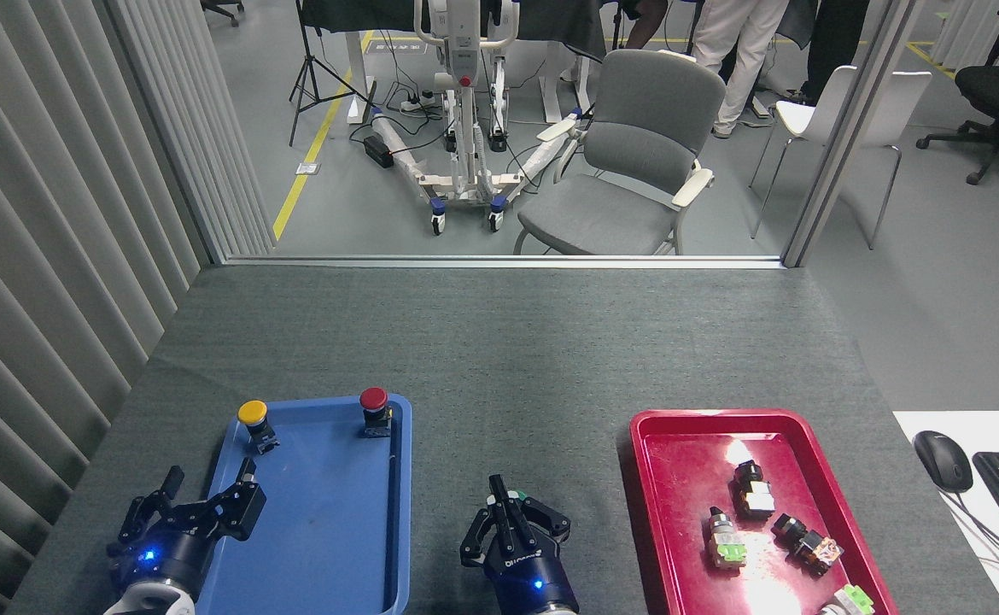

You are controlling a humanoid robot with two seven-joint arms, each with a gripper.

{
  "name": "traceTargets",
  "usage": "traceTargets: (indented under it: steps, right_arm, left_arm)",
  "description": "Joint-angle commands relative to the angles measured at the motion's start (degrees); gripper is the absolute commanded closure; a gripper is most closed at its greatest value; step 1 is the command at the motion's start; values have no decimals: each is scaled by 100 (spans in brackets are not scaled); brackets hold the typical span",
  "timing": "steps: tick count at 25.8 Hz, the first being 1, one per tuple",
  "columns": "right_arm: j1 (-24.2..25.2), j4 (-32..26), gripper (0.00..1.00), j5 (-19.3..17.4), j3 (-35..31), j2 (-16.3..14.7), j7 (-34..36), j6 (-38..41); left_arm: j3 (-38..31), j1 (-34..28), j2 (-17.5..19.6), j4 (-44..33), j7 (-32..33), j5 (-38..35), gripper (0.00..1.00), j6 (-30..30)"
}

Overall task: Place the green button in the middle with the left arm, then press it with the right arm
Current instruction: 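Press down on the green button with the right gripper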

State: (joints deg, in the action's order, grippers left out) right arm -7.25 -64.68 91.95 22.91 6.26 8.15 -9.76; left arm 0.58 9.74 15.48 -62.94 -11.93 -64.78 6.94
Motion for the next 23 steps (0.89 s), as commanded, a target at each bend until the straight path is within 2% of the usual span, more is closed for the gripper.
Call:
traceTargets:
  steps: [1,4,15,23]
  right_arm:
    - [57,-71,100,-20,-6,16,37,-88]
    - [101,-124,100,-28,-6,24,37,-299]
    - [268,-291,100,-2,-41,-2,-15,-299]
    - [303,-273,100,77,-384,-2,-218,-308]
  left_arm:
    - [4,-7,-1,1,-2,0,1,27]
    - [4,-7,-1,10,-2,0,1,27]
    - [-5,-33,7,10,-2,0,1,27]
    - [-49,-42,42,27,-2,0,1,27]
